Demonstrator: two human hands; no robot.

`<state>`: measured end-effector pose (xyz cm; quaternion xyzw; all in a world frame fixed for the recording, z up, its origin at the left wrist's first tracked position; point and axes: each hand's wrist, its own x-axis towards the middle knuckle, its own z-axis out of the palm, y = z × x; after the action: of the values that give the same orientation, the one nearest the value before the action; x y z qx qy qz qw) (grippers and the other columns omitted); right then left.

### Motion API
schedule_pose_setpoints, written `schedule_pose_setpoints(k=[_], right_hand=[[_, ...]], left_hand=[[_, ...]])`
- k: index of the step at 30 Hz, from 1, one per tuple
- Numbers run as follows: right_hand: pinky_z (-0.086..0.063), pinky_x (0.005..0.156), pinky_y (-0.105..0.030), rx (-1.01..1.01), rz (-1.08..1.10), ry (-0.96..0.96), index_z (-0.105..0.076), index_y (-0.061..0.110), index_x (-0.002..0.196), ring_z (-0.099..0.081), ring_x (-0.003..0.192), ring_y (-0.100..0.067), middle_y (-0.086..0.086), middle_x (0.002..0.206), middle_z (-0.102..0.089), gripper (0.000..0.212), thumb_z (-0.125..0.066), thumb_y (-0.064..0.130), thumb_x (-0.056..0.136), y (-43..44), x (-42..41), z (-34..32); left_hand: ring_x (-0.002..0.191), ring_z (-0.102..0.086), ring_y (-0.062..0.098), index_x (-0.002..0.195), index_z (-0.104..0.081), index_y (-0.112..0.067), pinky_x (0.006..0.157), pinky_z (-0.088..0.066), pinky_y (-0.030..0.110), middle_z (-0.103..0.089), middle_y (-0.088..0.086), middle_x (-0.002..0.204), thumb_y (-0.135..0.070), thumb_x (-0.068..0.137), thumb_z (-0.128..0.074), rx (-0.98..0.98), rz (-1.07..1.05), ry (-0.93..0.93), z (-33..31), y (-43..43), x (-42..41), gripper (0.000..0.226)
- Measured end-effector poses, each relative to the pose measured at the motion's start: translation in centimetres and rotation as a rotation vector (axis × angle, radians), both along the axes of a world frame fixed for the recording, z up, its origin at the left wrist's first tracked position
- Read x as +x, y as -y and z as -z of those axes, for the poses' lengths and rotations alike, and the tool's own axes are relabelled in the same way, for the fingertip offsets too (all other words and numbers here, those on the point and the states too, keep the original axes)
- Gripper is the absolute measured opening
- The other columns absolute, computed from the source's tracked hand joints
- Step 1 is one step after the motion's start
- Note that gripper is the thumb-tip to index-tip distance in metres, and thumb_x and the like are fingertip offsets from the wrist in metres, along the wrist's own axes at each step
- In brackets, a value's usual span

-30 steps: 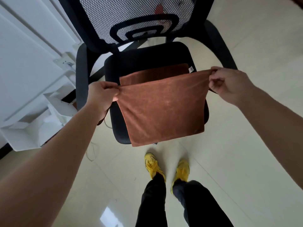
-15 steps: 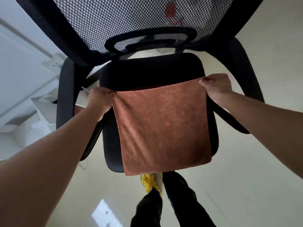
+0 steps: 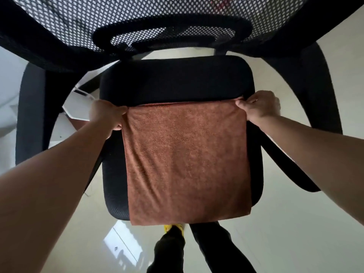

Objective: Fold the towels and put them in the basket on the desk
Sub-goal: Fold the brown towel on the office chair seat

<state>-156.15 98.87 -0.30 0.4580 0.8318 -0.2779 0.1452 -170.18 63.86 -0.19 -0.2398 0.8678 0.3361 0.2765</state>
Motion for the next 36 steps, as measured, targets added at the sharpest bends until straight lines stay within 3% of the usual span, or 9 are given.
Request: schedule_pose_setpoints(k=[4,7,10,13,16,20,25,28,36], right_hand=[[-0.043,0.075,-0.033,0.159,-0.090,0.052,-0.057,0.022,0.111,-0.063,0.102,-0.027,-0.003,0.103,-0.068,0.041,-0.068,0.048,0.081,0.6,0.5,-1.8],[-0.044,0.075,-0.032,0.258,-0.306,-0.214,-0.057,0.023,0.118,-0.062,0.098,-0.024,-0.004,0.108,-0.064,0.031,-0.061,0.030,0.088,3.8,0.7,-3.7],[-0.056,0.065,-0.030,-0.251,-0.338,-0.265,-0.066,0.016,0.107,-0.070,0.077,-0.018,-0.002,0.093,-0.071,0.020,-0.068,0.019,0.088,7.4,0.5,-3.5],[-0.058,0.063,-0.026,-0.733,0.065,-0.070,-0.063,0.011,0.110,-0.074,0.076,-0.016,-0.006,0.094,-0.074,0.021,-0.067,0.012,0.089,6.9,0.8,-3.0],[-0.058,0.075,-0.035,-0.600,0.448,-0.256,-0.059,0.005,0.112,-0.073,0.081,-0.022,-0.014,0.097,-0.072,0.017,-0.057,0.008,0.095,3.5,1.9,-2.5],[-0.057,0.083,-0.039,-0.317,0.550,-0.265,-0.062,0.021,0.118,-0.070,0.091,-0.022,-0.007,0.101,-0.071,0.038,-0.071,0.020,0.081,2.0,3.9,-2.3],[-0.046,0.088,-0.033,-0.110,0.297,-0.032,-0.066,0.014,0.109,-0.063,0.106,-0.028,-0.007,0.107,-0.071,0.034,-0.069,0.035,0.083,6.2,10.4,-3.0],[-0.046,0.089,-0.037,-0.094,0.248,0.106,-0.064,0.017,0.112,-0.061,0.109,-0.030,-0.005,0.111,-0.069,0.041,-0.069,0.045,0.082,9.1,15.7,-2.6],[-0.047,0.068,-0.036,-0.248,0.356,0.090,-0.062,0.015,0.072,-0.062,0.075,-0.025,-0.003,0.073,-0.067,0.029,-0.075,0.041,0.078,11.3,25.1,-2.5]], left_hand=[[0.083,-0.064,0.025,0.081,-0.067,-0.015,0.075,-0.053,0.033,-0.068,0.005,0.086,-0.032,0.076,-0.072,-0.263,0.201,-0.171,-2.0,-0.7,0.9,0.018],[0.083,-0.065,0.023,0.092,-0.068,-0.017,0.074,-0.054,0.035,-0.070,0.003,0.092,-0.029,0.084,-0.065,-0.240,0.400,-0.386,-3.8,-2.3,2.6,0.015],[0.074,-0.064,0.018,0.096,-0.069,-0.012,0.073,-0.050,0.030,-0.068,0.002,0.084,-0.022,0.089,-0.065,0.007,0.649,-0.172,-3.1,-3.6,4.4,0.014],[0.067,-0.064,0.022,0.106,-0.064,-0.003,0.067,-0.053,0.034,-0.067,0.009,0.081,-0.013,0.088,-0.066,0.159,0.458,0.047,-1.6,-3.0,4.0,0.021],[0.075,-0.068,0.026,0.103,-0.064,-0.012,0.073,-0.058,0.039,-0.070,0.008,0.085,-0.015,0.083,-0.068,0.146,0.269,-0.057,-0.5,-1.8,3.2,0.020],[0.083,-0.065,0.019,0.106,-0.064,-0.014,0.079,-0.052,0.033,-0.067,-0.004,0.087,-0.025,0.082,-0.068,-0.032,0.198,-0.291,-2.2,-1.2,6.6,0.027],[0.085,-0.062,0.031,0.098,-0.063,-0.010,0.077,-0.051,0.037,-0.066,0.009,0.083,-0.032,0.076,-0.072,-0.112,-0.018,-0.040,-2.9,1.8,16.2,0.033],[0.079,-0.063,0.025,0.081,-0.063,-0.015,0.079,-0.049,0.037,-0.064,-0.003,0.072,-0.027,0.074,-0.074,-0.080,-0.006,0.065,-3.2,3.2,21.3,0.018],[0.075,-0.062,0.024,0.070,-0.060,-0.019,0.071,-0.049,0.033,-0.065,-0.002,0.071,-0.027,0.073,-0.079,-0.063,-0.064,0.174,-3.4,6.1,26.5,0.021]])
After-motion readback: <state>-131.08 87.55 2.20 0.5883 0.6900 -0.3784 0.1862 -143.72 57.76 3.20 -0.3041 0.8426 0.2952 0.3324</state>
